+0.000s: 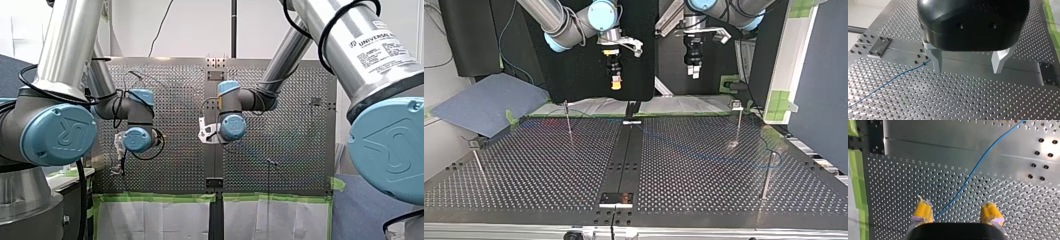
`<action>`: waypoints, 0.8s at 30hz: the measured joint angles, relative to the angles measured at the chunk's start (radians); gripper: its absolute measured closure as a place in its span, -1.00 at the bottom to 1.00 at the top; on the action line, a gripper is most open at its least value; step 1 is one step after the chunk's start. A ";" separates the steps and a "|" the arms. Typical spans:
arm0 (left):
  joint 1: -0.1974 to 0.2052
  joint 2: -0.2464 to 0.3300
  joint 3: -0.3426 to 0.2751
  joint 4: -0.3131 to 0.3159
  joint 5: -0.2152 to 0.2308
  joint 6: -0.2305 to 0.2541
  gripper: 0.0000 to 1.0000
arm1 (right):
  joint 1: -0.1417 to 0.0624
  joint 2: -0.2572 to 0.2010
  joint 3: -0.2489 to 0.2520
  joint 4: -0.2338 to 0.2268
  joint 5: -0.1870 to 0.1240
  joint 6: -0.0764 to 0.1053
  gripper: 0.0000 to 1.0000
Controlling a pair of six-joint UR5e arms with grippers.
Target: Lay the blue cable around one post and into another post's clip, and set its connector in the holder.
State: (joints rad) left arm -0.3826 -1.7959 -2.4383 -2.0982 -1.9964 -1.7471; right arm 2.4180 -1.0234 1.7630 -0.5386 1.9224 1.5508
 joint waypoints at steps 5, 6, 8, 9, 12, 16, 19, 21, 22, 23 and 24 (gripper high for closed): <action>0.001 0.000 0.000 -0.003 0.008 -0.003 -1.00 | 0.003 0.002 0.000 -0.009 -0.014 0.006 -0.98; 0.001 0.000 0.000 -0.003 0.008 -0.003 -1.00 | 0.003 0.002 0.000 -0.010 -0.017 0.006 -0.98; 0.001 0.000 0.000 -0.004 0.009 -0.003 -1.00 | 0.003 0.002 0.000 -0.011 -0.022 0.008 -0.98; 0.002 0.000 0.000 -0.004 0.010 -0.003 -1.00 | 0.003 0.002 0.000 -0.011 -0.024 0.008 -0.98; 0.002 0.000 0.000 -0.005 0.015 -0.003 -1.00 | 0.003 0.003 0.000 -0.014 -0.024 0.008 -0.98; 0.002 0.000 0.001 -0.005 0.016 -0.003 -1.00 | 0.004 0.002 0.000 -0.020 -0.024 0.006 -0.98; 0.002 0.000 0.001 -0.005 0.017 -0.003 -1.00 | 0.003 0.002 0.000 -0.021 -0.023 0.005 -0.98; 0.002 0.001 0.001 -0.005 0.017 -0.003 -1.00 | 0.003 0.002 0.000 -0.022 -0.023 0.005 -0.98; 0.002 0.001 0.001 -0.005 0.017 -0.003 -1.00 | 0.003 0.002 0.000 -0.022 -0.023 0.005 -0.98; 0.002 0.001 0.001 -0.005 0.017 -0.003 -1.00 | 0.003 0.002 0.000 -0.022 -0.023 0.005 -0.98; 0.002 0.001 0.001 -0.005 0.017 -0.003 -1.00 | 0.003 0.002 0.000 -0.022 -0.023 0.005 -0.98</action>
